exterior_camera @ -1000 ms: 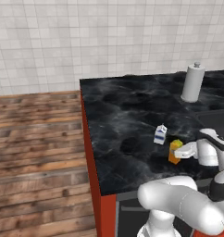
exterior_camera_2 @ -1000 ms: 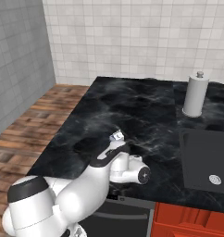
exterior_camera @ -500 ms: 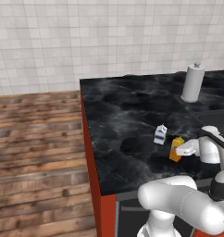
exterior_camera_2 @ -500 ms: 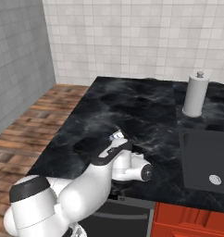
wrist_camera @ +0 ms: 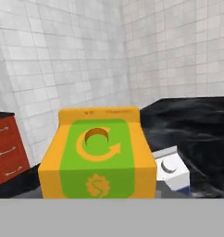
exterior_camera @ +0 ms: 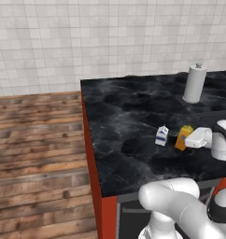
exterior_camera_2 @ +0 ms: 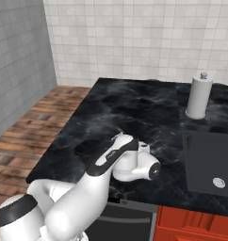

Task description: Pick the milk, boxed drink from the counter and place them in the open cabinet.

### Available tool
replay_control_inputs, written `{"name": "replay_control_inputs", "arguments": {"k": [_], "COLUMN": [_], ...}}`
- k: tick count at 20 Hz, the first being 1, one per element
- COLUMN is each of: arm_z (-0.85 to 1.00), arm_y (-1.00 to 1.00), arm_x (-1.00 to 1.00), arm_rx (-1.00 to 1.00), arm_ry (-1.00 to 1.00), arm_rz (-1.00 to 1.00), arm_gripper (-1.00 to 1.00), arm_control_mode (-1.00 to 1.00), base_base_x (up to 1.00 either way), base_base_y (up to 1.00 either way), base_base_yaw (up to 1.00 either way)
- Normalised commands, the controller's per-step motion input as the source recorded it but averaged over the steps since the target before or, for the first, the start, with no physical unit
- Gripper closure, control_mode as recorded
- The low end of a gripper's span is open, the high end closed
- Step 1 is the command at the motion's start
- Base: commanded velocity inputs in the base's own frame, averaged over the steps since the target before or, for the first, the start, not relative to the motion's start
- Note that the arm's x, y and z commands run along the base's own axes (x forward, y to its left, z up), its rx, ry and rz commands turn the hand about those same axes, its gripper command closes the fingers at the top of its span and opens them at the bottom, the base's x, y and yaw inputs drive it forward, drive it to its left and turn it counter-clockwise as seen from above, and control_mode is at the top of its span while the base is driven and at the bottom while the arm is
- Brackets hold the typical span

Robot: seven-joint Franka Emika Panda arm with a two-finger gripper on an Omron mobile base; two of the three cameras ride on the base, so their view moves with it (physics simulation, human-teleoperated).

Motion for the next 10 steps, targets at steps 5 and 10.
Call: {"name": "replay_control_inputs", "arguments": {"k": [5,10], "arm_z": [0.96,0.99], "arm_y": [0.04,0.18], "arm_x": [-0.15,-0.04], "arm_rx": [0.0,-0.02], "arm_ry": [-0.17,-0.08], "arm_rz": [0.0,-0.03], "arm_gripper": [1.0,1.0], "arm_control_mode": [-1.0,-1.0], "base_base_x": [0.0,0.0], "base_base_y": [0.0,0.0], "base_base_yaw": [0.0,0.0]}}
